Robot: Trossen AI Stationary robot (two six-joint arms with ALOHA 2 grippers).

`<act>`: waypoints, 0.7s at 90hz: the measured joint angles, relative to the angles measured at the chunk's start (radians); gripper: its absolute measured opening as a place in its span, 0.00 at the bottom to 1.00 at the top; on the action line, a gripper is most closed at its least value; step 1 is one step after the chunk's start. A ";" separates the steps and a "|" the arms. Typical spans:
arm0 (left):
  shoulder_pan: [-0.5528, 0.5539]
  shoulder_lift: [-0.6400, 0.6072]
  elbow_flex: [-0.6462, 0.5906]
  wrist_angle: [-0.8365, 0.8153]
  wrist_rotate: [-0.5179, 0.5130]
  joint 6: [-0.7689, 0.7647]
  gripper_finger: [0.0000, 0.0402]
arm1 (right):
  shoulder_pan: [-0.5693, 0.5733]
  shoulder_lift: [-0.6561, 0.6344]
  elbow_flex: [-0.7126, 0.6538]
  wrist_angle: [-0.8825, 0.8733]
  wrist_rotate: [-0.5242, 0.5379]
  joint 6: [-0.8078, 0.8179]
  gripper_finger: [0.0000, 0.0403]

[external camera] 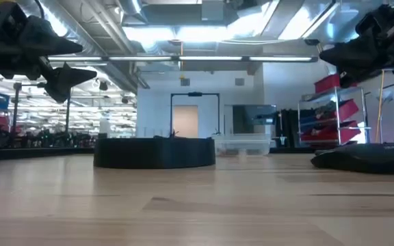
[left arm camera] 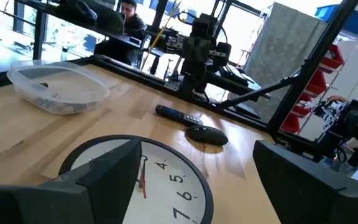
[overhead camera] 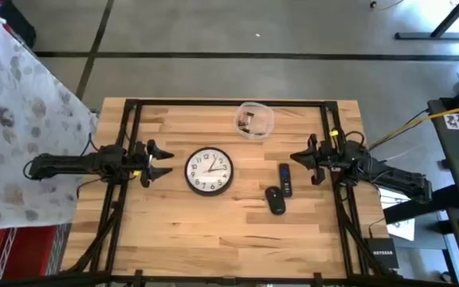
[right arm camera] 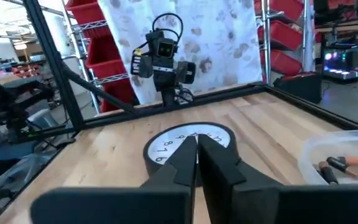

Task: Insert battery
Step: Return to Home Position

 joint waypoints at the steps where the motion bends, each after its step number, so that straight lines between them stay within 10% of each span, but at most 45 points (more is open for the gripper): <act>1: 0.000 0.000 0.000 0.000 0.000 0.000 0.74 | 0.002 0.000 0.000 0.000 0.000 0.000 0.00; 63: 0.000 0.000 0.000 0.000 0.001 0.000 0.74 | 0.219 0.000 0.000 0.000 0.009 0.000 0.00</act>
